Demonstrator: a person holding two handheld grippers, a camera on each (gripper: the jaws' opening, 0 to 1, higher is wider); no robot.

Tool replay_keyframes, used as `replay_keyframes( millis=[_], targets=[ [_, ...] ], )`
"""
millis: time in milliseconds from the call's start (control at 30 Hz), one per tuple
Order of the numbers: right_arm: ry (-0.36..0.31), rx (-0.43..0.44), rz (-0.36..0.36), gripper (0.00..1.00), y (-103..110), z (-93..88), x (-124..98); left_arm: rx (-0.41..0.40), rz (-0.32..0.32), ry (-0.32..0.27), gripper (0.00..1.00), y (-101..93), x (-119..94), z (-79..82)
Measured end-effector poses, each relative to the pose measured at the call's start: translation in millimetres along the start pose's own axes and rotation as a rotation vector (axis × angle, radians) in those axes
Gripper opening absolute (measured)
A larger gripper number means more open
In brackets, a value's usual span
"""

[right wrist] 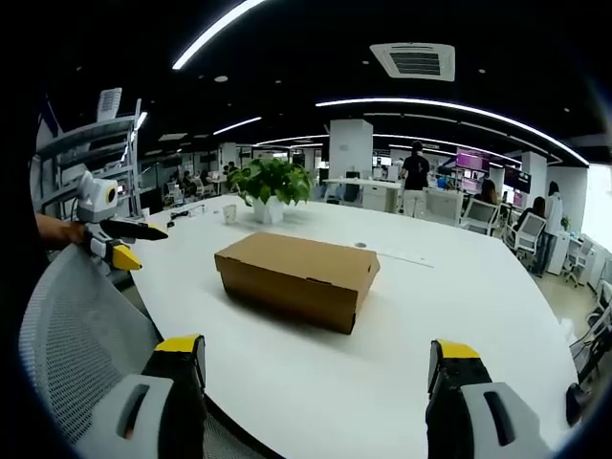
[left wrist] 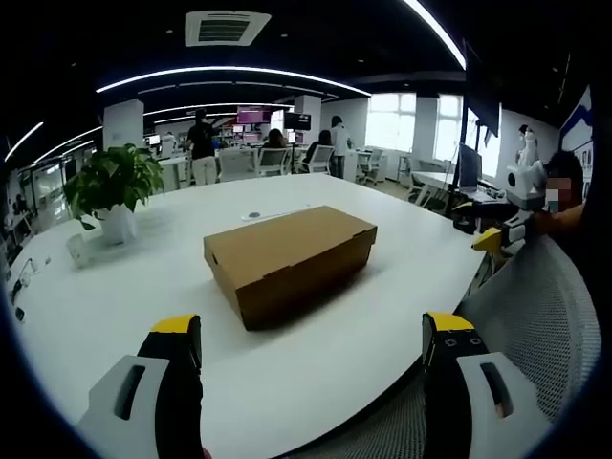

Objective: Operate the shoe box by opening the lid, removing the specified soft item, and placing it in the target area until the item is outside and the box remains undamaged.

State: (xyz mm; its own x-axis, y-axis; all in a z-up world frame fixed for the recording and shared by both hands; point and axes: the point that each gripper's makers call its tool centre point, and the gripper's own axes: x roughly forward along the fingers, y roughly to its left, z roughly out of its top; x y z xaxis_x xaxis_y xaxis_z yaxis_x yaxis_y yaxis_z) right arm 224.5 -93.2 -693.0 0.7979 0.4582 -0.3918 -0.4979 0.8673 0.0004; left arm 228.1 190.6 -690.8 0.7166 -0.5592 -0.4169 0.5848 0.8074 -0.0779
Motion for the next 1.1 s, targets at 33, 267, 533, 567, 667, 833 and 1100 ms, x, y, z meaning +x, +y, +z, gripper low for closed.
replay_keyframes(
  millis=[33, 267, 533, 567, 667, 833, 1100],
  targets=[
    [0.0, 0.001, 0.0, 0.98, 0, -0.1, 0, 0.0, 0.0, 0.0, 0.99, -0.1, 0, 0.0],
    [0.005, 0.008, 0.007, 0.97, 1, -0.1, 0, -0.002, -0.005, 0.015, 1.0, -0.9, -1, -1.2],
    [0.012, 0.011, 0.015, 0.97, 1, 1.0, -2, -0.004, -0.006, 0.021, 1.0, -0.3, -1, -0.9],
    [0.014, 0.011, 0.014, 0.97, 1, 1.0, -2, -0.004, -0.006, 0.025, 1.0, -0.3, -1, -1.3],
    [0.019, 0.004, 0.018, 0.97, 1, 1.1, -2, -0.005, -0.005, 0.031, 1.0, 0.5, 0, -2.1],
    [0.022, -0.004, 0.018, 0.97, 1, 3.4, -3, 0.001, -0.008, 0.037, 1.0, 1.7, 1, -1.8],
    [0.03, -0.023, 0.022, 0.96, -1, 10.6, -1, 0.003, -0.008, 0.038, 1.0, 4.8, 3, 2.1]
  ],
)
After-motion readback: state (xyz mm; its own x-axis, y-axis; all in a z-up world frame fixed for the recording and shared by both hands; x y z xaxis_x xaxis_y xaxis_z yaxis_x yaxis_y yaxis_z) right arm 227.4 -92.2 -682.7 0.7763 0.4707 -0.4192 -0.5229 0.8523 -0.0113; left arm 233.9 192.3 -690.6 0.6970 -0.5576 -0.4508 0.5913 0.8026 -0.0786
